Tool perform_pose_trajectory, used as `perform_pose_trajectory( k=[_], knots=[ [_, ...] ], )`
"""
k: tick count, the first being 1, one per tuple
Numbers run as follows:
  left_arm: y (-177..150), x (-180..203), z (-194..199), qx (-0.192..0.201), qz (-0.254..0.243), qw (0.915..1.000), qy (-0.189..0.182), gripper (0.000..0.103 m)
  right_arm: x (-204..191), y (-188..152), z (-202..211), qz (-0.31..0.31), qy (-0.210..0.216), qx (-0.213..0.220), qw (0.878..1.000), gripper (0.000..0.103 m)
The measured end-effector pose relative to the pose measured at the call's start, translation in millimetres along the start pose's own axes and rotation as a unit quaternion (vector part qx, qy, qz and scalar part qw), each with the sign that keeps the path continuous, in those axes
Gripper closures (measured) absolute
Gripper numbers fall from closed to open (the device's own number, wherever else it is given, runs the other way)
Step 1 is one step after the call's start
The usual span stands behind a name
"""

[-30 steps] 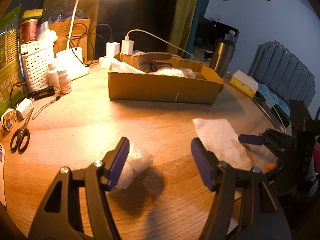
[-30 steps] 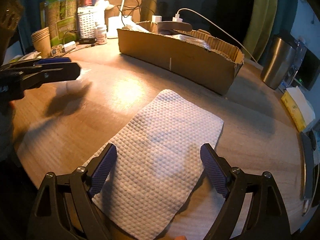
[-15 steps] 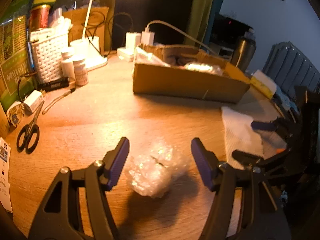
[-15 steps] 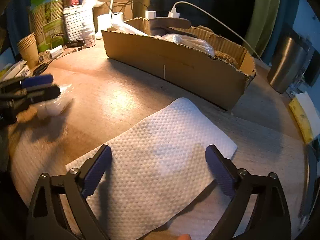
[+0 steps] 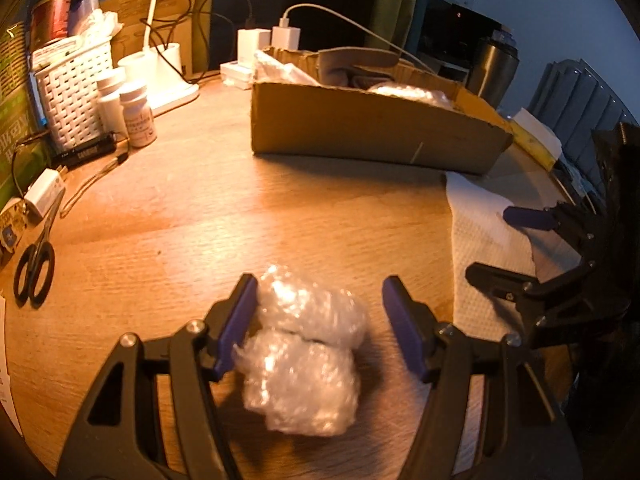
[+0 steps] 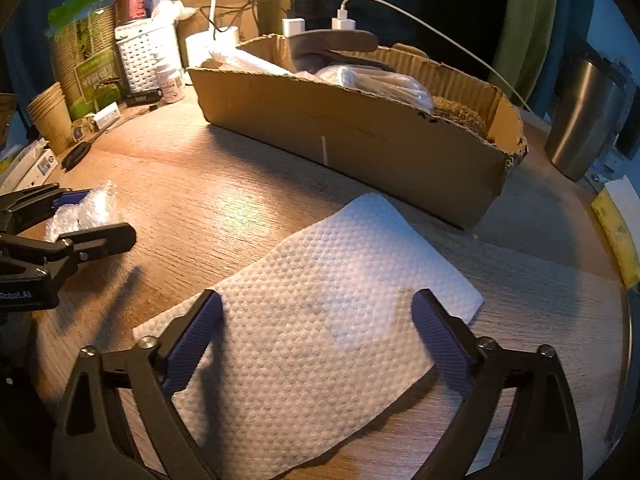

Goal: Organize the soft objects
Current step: 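Grasp the bubble-wrap bundle with the left tool while the right tool grasps the white towel, then carry the bubble wrap and white towel over the cardboard box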

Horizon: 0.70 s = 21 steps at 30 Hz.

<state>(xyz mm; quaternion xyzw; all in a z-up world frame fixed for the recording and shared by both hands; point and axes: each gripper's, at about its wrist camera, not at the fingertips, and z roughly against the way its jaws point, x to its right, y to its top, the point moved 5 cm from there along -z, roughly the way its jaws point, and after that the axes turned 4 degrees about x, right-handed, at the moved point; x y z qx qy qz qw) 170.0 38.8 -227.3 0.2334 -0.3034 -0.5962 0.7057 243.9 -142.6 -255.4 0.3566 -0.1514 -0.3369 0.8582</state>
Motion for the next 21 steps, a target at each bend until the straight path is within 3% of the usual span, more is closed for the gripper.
perform_pose_trajectory(
  k=[1,3,4,8,14,21],
  knots=[
    [0,1,0,0.000,-0.001,1.0000,-0.001,0.041,-2,0,2,0.003,0.003,0.005,1.000,0.019],
    [0,3,0,-0.001,-0.006,1.0000,-0.007,0.052,-6,0,5,0.007,0.007,0.015,1.000,0.042],
    [0,4,0,0.000,-0.008,0.9999,-0.008,0.055,-9,0,6,0.010,0.010,0.018,1.000,0.047],
    [-2,12,2,0.004,-0.025,0.9996,-0.010,0.059,-12,-1,9,0.006,0.014,0.025,1.000,0.095],
    [-3,18,11,0.012,-0.028,0.9993,-0.021,0.060,-10,0,18,-0.012,0.033,0.034,0.999,0.098],
    [11,30,25,0.032,-0.032,0.9985,-0.030,0.060,0,15,47,-0.017,0.036,0.076,0.996,0.098]
  ],
)
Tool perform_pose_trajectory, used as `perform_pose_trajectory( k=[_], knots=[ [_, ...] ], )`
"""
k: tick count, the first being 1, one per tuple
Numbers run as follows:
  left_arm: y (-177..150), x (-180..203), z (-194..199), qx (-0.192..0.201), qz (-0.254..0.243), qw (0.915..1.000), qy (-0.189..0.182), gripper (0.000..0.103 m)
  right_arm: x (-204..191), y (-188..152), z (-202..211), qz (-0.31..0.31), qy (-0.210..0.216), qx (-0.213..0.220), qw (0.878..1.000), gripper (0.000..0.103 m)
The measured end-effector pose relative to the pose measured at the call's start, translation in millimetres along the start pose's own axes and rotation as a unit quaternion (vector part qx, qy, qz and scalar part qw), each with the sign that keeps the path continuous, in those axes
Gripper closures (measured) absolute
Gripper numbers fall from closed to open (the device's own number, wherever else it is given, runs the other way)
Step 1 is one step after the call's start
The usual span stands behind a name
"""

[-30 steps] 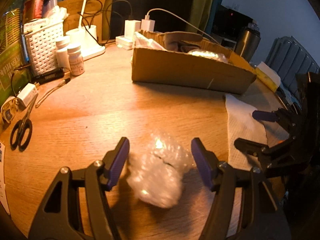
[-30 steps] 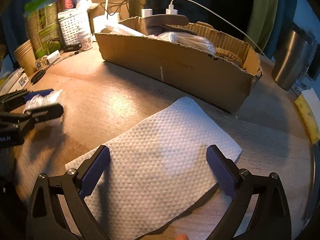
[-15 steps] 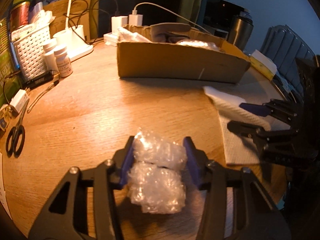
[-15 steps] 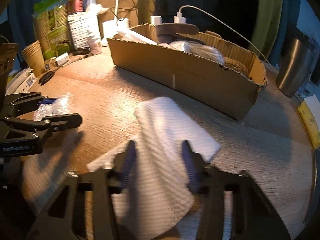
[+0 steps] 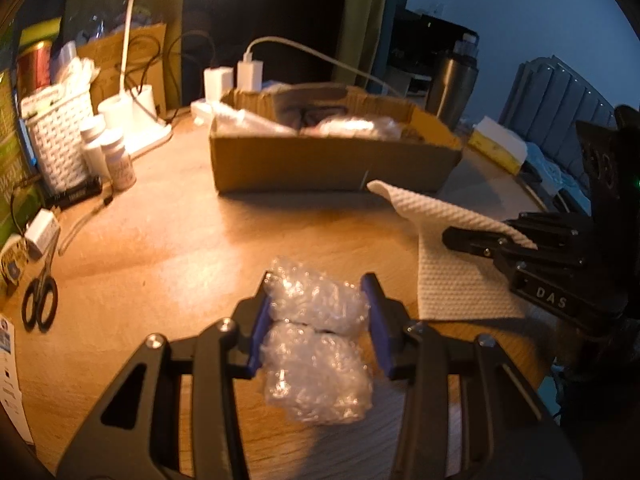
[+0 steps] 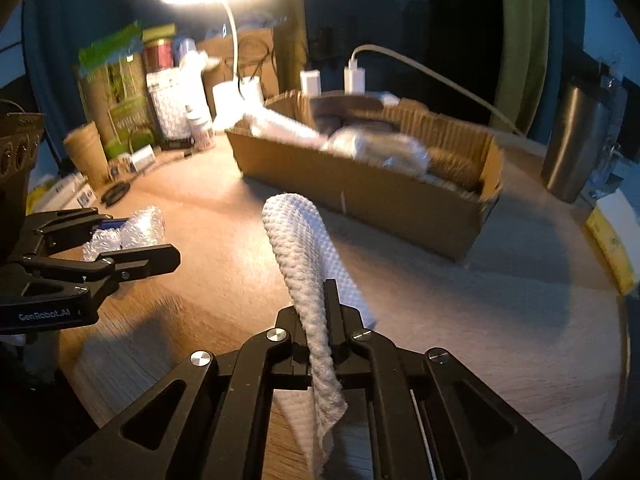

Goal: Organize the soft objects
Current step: 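Carry the bubble wrap and white towel over the cardboard box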

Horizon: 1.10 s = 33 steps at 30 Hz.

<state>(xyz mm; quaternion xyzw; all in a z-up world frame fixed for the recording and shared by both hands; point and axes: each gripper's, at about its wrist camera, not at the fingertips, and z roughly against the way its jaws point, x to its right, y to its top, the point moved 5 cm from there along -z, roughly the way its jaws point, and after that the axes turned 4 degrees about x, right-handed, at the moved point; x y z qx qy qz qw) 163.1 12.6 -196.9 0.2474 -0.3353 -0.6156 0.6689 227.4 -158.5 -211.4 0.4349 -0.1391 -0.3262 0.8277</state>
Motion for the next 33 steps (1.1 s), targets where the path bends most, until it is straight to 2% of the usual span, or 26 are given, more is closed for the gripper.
perform_pose_trajectory(
  k=[8,18,33],
  knots=[
    [33,13,14,0.034,-0.013,0.9993,0.000,0.060,20,18,27,-0.012,-0.007,0.039,0.999,0.098],
    [64,22,19,0.058,-0.025,0.9980,0.007,0.060,48,39,49,-0.022,-0.016,0.077,0.997,0.098],
    [107,30,17,0.090,-0.036,0.9952,0.013,0.060,72,66,52,-0.025,-0.025,0.106,0.994,0.098]
  ],
)
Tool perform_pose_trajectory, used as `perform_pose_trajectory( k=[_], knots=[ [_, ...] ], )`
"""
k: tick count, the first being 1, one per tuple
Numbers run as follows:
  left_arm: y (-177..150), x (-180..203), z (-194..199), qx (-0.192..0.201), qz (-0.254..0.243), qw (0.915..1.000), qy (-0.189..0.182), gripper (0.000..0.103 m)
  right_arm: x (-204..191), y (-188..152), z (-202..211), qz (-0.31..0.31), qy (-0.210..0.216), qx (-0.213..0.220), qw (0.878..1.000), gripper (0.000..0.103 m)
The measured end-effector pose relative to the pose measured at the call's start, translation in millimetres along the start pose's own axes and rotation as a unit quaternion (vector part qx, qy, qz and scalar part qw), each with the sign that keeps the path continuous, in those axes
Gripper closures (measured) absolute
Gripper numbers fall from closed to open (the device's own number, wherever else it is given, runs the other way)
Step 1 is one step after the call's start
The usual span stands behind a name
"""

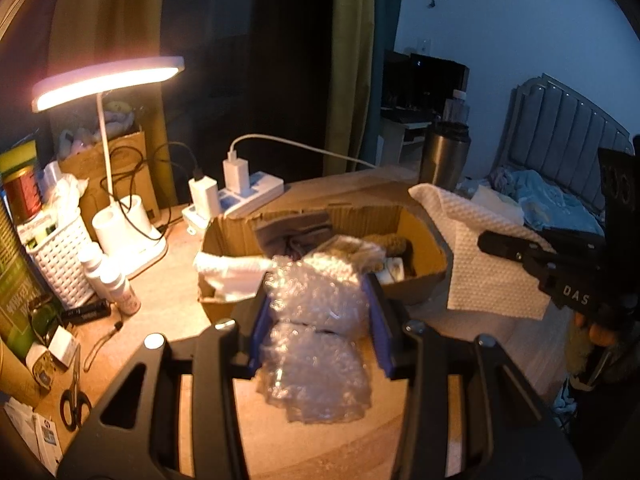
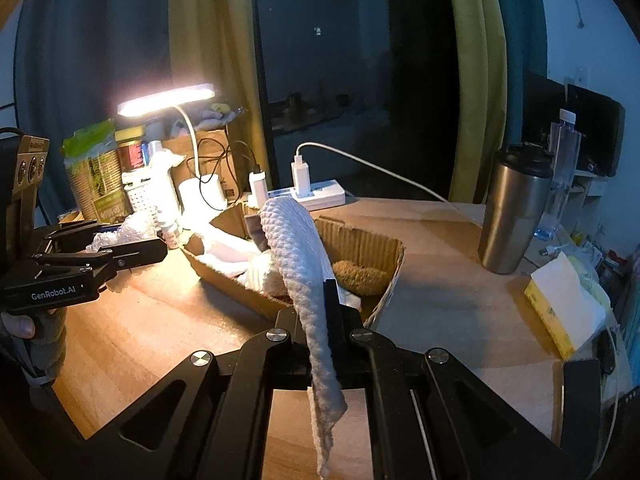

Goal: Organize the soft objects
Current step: 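Carry the bubble wrap and white towel over the cardboard box, then lower both items into the box and open both tools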

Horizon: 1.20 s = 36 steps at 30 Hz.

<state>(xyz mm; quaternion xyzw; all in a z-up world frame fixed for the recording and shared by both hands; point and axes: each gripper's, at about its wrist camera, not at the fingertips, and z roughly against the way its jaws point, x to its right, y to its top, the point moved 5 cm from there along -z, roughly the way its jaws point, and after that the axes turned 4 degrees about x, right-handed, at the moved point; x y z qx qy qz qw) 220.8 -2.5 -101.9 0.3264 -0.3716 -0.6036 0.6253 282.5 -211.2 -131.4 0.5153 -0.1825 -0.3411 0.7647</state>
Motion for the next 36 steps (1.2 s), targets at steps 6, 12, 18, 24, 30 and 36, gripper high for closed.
perform_pose_trajectory(
  k=[6,12,18,24,30,36],
  knots=[
    [12,-1,-7,0.010,-0.002,0.9999,-0.003,0.060,9,10,-7,-0.002,-0.005,0.006,1.000,0.098],
    [22,-8,-19,0.015,0.003,0.9999,-0.003,0.060,14,24,-14,-0.006,-0.010,0.014,1.000,0.098],
    [29,-15,-33,0.024,0.008,0.9997,-0.002,0.060,16,35,-29,-0.005,-0.012,0.013,1.000,0.098],
    [30,-22,-53,0.024,0.011,0.9997,-0.002,0.060,17,37,-50,-0.006,-0.015,0.003,1.000,0.098],
    [26,-24,-75,0.012,0.014,0.9998,-0.009,0.060,21,35,-75,-0.005,-0.025,-0.012,1.000,0.098],
    [20,-23,-95,-0.002,0.018,0.9998,-0.011,0.059,21,20,-106,0.010,-0.053,-0.046,0.998,0.098]
  ],
)
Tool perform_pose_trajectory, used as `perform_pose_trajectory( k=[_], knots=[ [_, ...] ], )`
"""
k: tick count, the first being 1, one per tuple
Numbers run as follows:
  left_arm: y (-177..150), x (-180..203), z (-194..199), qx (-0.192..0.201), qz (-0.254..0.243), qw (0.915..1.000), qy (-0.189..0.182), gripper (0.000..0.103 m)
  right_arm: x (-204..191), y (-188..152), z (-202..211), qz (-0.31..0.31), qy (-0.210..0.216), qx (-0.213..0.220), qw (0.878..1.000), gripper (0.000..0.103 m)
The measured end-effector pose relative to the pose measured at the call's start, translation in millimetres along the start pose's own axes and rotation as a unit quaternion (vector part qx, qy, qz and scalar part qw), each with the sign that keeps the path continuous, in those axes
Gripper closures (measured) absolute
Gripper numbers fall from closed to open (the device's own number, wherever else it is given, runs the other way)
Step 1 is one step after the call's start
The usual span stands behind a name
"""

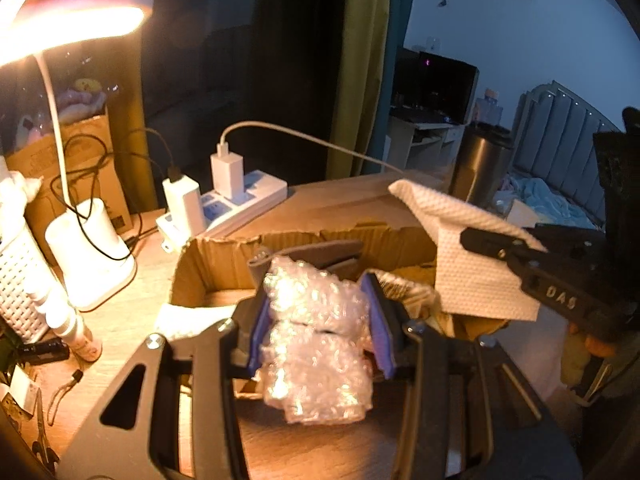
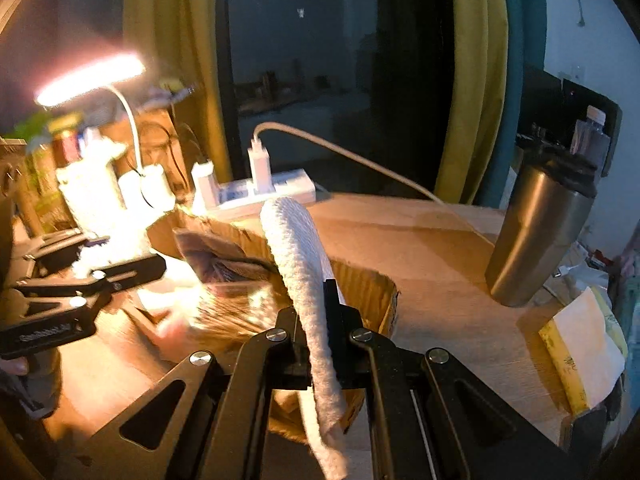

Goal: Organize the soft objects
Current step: 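Lower both items into the box and open both tools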

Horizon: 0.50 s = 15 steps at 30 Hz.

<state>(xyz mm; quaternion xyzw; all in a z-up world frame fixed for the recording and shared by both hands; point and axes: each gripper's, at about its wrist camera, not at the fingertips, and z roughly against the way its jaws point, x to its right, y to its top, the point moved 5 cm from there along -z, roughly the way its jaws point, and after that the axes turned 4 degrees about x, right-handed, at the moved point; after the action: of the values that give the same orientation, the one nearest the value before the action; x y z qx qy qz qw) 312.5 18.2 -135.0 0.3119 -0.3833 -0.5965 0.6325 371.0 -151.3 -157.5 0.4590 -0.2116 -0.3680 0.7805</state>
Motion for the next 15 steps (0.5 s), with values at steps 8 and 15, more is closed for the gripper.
perform_pose_trajectory(
  k=[8,15],
  knots=[
    [-11,-6,-22,-0.024,0.005,0.9996,0.013,0.058,-6,-18,-30,0.017,-0.007,-0.044,0.999,0.098],
    [-20,-13,-35,-0.055,0.014,0.9981,0.023,0.050,-12,-27,-32,0.012,0.015,-0.063,0.998,0.084]
  ],
)
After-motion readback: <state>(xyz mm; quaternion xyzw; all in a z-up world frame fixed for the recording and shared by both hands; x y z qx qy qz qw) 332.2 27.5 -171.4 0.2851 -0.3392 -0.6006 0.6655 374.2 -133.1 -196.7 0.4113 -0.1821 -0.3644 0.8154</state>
